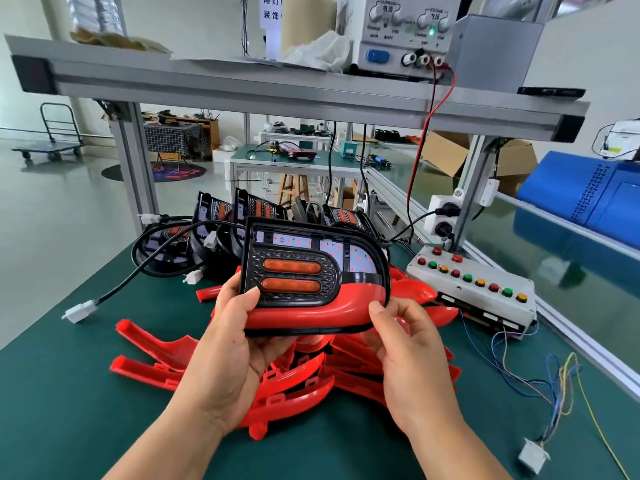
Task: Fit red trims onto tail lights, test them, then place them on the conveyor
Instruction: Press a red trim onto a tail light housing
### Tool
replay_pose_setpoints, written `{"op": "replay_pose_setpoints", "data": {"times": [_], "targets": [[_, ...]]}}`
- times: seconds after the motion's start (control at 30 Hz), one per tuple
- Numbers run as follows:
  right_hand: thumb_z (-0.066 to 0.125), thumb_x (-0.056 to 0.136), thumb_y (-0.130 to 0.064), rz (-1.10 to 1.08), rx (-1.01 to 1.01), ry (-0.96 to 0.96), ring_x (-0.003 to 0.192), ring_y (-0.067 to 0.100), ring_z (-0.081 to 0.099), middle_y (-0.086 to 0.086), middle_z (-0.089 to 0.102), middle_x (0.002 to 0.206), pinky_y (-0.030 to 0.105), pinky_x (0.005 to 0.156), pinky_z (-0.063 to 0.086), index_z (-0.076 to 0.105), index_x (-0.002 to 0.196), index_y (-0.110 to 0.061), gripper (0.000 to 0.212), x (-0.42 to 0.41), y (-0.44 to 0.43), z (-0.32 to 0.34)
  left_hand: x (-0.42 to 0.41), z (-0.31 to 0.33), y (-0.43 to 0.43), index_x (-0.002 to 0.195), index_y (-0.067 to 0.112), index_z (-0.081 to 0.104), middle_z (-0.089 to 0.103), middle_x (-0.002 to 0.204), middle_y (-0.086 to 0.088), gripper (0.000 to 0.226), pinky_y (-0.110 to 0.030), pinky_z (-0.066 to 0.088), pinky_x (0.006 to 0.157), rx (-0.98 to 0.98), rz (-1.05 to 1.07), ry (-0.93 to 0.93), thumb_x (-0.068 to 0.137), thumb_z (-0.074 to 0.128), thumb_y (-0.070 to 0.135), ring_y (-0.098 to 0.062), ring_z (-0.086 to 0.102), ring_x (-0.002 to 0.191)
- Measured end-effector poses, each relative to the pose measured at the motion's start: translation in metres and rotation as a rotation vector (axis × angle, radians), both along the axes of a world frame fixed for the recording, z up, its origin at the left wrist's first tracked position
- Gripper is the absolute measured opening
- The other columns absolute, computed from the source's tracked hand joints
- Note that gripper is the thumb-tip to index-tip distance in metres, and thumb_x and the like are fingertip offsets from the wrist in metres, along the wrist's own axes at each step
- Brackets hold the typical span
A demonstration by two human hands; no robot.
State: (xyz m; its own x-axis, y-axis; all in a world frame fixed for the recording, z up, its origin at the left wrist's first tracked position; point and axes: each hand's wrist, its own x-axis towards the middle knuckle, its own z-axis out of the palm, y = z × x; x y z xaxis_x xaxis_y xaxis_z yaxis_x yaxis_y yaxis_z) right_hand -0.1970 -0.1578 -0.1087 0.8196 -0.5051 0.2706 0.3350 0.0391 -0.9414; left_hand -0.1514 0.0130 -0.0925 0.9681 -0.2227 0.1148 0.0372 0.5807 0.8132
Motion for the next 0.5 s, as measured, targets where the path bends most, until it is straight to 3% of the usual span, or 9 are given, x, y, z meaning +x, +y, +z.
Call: {"op": "replay_pose_setpoints", "data": {"times": [0.07,0.13,0.2,0.27,0.3,0.37,0.5], "targets": [[0.068,0.082,-0.009,0.163,0.25,-0.042,0.068,0.019,0.056,0.001,0.058,0.071,0.037,0.067,0.051,0.049,0.067,-0.027,0.03,0.0023,-0.0016,0.0001,0.0003,-0.0015,-0.0011,0.1,0.035,0.071,0.074,0.11,-0.007,0.035,-0.029,0.059,0.062,0.033,0.007,-0.015,0.103,0.038,0.022,-0.019,0.073,0.089],[0.069,0.072,-0.01,0.231,0.38,-0.056,0.068,0.016,0.064,-0.001,0.064,0.074,0.036,0.063,0.057,0.053,0.085,-0.025,0.025,0.0043,-0.0045,-0.0015,0.0005,-0.0024,-0.0013,0.104,0.035,0.07,0.073,0.112,-0.007,0.031,-0.03,0.059,0.064,0.067,0.003,-0.031,0.103,0.04,0.026,-0.02,0.072,0.093],[0.069,0.069,-0.01,0.243,0.425,-0.054,0.07,0.015,0.068,0.001,0.069,0.08,0.036,0.063,0.058,0.053,0.109,-0.024,0.045,0.0056,-0.0068,-0.0028,-0.0013,-0.0012,0.0,0.116,0.031,0.064,0.072,0.115,-0.007,0.024,-0.029,0.059,0.066,0.094,-0.01,-0.055,0.096,0.052,0.038,-0.02,0.071,0.096],[0.068,0.072,-0.011,0.261,0.415,-0.049,0.079,0.016,0.07,0.003,0.072,0.092,0.035,0.067,0.058,0.052,0.127,-0.02,0.057,0.0057,-0.0062,-0.0024,-0.0031,-0.0008,0.0008,0.124,0.028,0.056,0.072,0.116,-0.006,0.051,-0.027,0.058,0.068,0.119,-0.025,-0.098,0.078,0.072,0.043,-0.018,0.071,0.098],[0.067,0.076,-0.013,0.275,0.387,-0.053,0.086,0.017,0.07,0.006,0.072,0.101,0.034,0.07,0.058,0.052,0.131,-0.015,0.058,0.0056,-0.0059,-0.0019,-0.0037,-0.0006,0.0009,0.125,0.027,0.054,0.072,0.116,-0.006,0.059,-0.026,0.058,0.069,0.117,-0.042,-0.119,0.072,0.078,0.036,-0.018,0.072,0.098],[0.066,0.081,-0.019,0.286,0.31,-0.068,0.097,0.02,0.069,0.011,0.07,0.116,0.03,0.075,0.057,0.058,0.129,-0.007,0.049,0.0056,-0.0058,-0.0011,-0.0042,0.0002,0.002,0.126,0.025,0.052,0.072,0.115,-0.008,0.069,-0.027,0.059,0.07,0.096,-0.069,-0.138,0.063,0.079,0.023,-0.022,0.073,0.096],[0.066,0.082,-0.026,0.319,0.256,-0.084,0.1,0.019,0.07,0.011,0.071,0.116,0.025,0.075,0.056,0.068,0.116,-0.013,0.036,0.0034,-0.0053,0.0012,-0.002,0.0013,0.0055,0.129,0.025,0.052,0.071,0.117,-0.009,0.069,-0.028,0.059,0.073,0.091,-0.082,-0.132,0.065,0.077,0.019,-0.026,0.072,0.099]]}}
